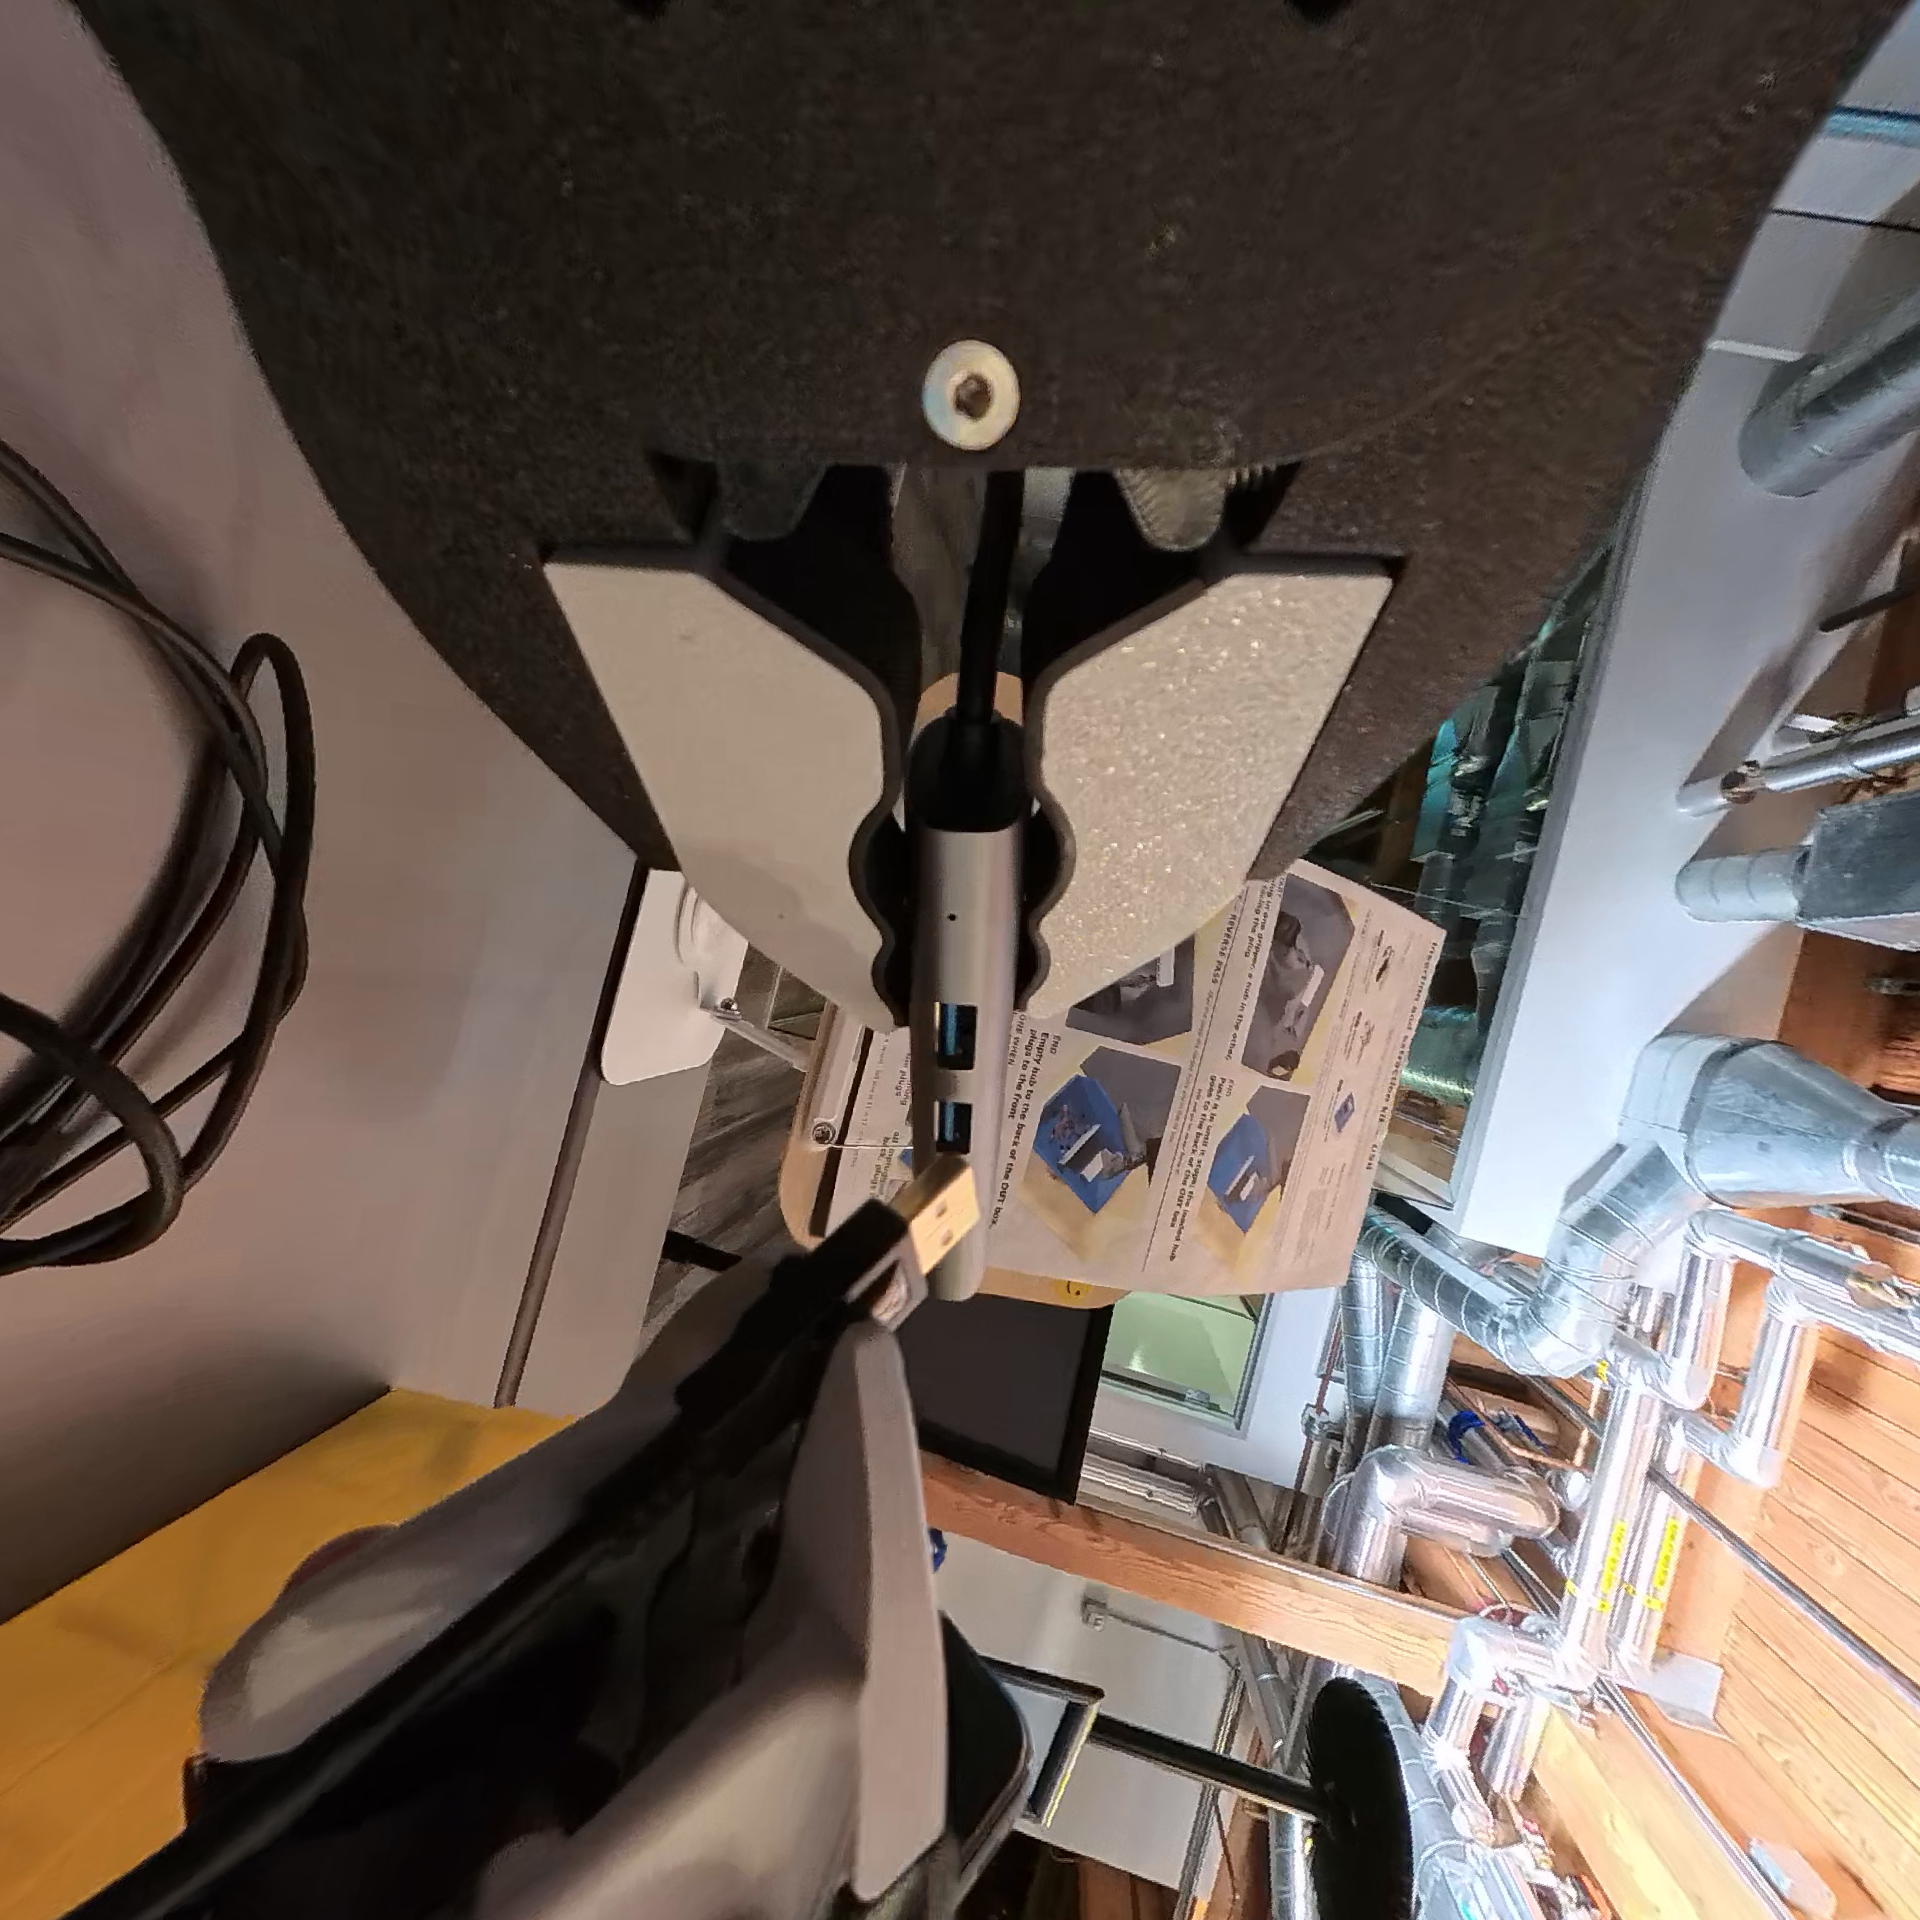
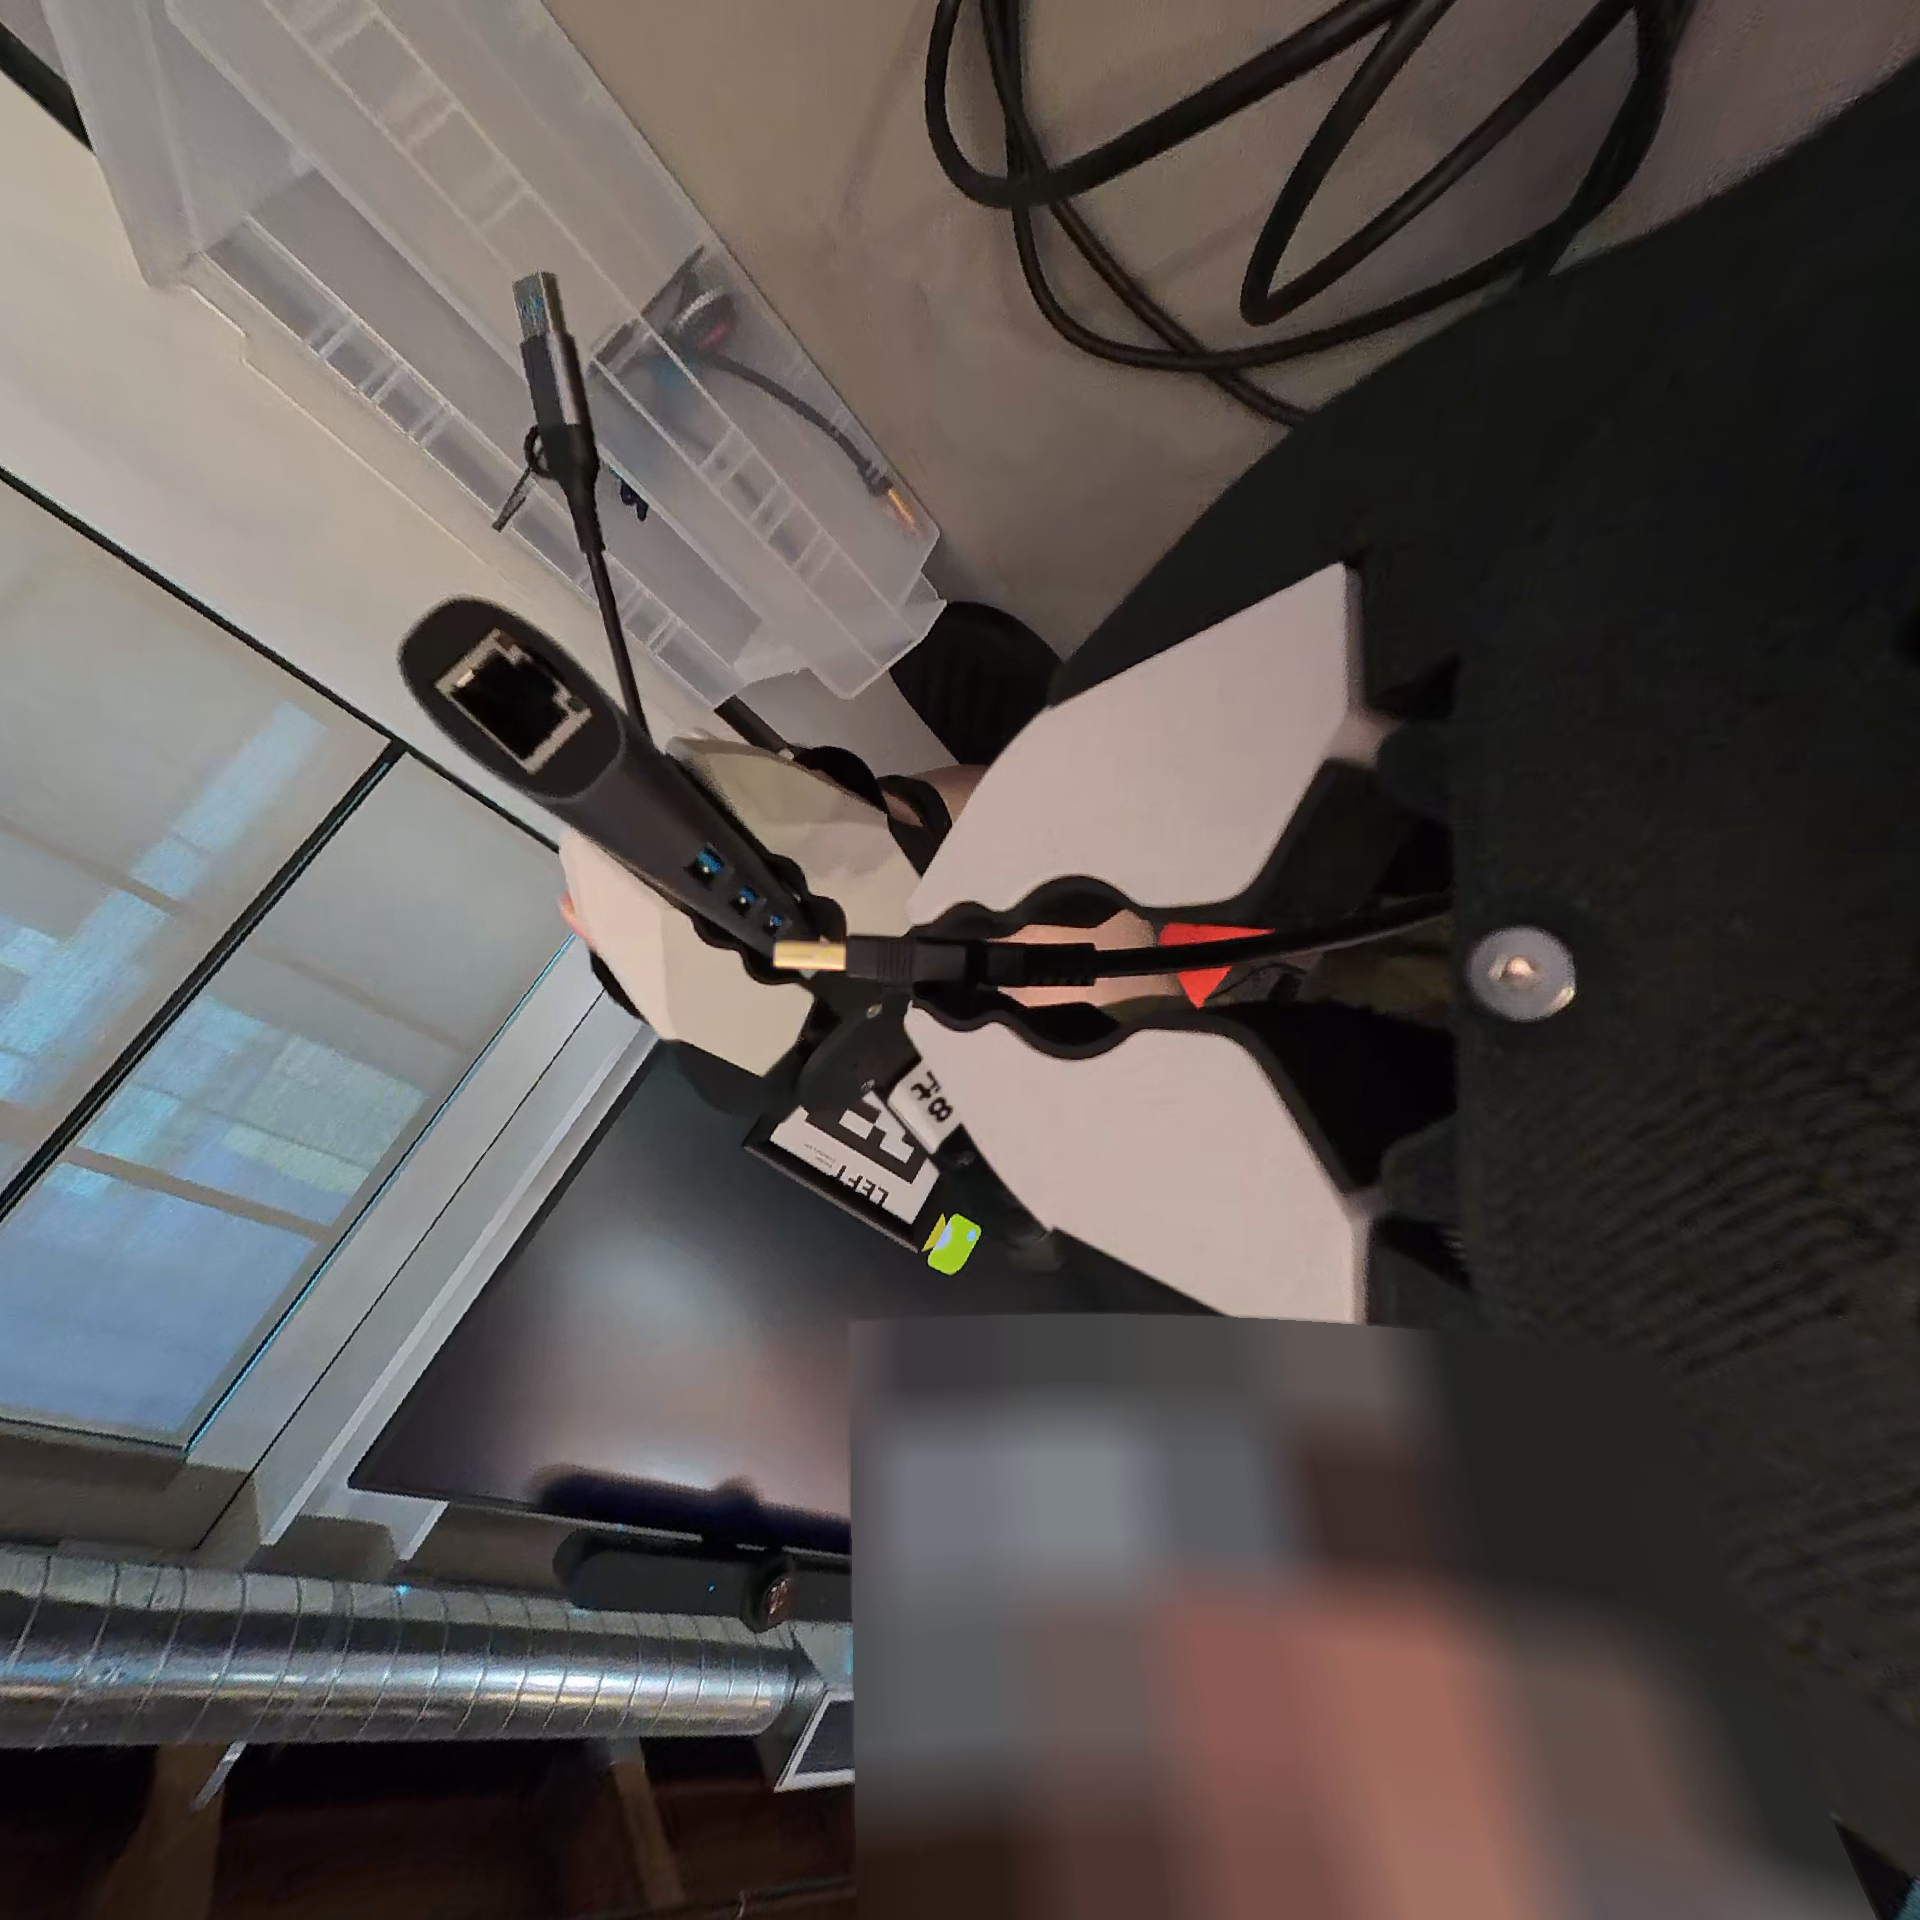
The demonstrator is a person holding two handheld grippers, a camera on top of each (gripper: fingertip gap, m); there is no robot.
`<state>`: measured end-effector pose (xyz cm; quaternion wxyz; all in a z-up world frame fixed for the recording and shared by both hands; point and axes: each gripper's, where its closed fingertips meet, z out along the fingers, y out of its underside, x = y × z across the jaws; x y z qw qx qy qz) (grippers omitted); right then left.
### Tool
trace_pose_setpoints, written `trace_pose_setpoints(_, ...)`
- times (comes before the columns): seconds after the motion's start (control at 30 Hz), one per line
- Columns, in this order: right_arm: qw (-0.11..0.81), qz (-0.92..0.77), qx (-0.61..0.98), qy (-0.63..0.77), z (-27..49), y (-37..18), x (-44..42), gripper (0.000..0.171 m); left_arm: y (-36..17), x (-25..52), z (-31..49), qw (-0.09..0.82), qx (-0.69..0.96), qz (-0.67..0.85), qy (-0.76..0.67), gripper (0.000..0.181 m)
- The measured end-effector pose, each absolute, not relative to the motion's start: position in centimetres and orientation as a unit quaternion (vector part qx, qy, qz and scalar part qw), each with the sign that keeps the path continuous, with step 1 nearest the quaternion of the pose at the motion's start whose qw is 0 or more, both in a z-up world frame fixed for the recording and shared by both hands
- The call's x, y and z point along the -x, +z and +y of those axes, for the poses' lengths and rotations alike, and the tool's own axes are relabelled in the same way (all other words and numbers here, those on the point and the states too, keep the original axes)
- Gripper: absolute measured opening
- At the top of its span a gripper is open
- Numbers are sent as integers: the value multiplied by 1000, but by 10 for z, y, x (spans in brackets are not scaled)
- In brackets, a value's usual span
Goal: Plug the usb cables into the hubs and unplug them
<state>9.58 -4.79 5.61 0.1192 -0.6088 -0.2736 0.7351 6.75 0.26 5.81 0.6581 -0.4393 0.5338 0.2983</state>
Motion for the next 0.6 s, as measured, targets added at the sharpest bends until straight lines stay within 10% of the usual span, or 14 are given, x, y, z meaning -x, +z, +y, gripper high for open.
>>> trace_pose_setpoints(0.6,91,-240,607,752,-44,50,-95,9,58,-72,0,656,412,542,327,17)
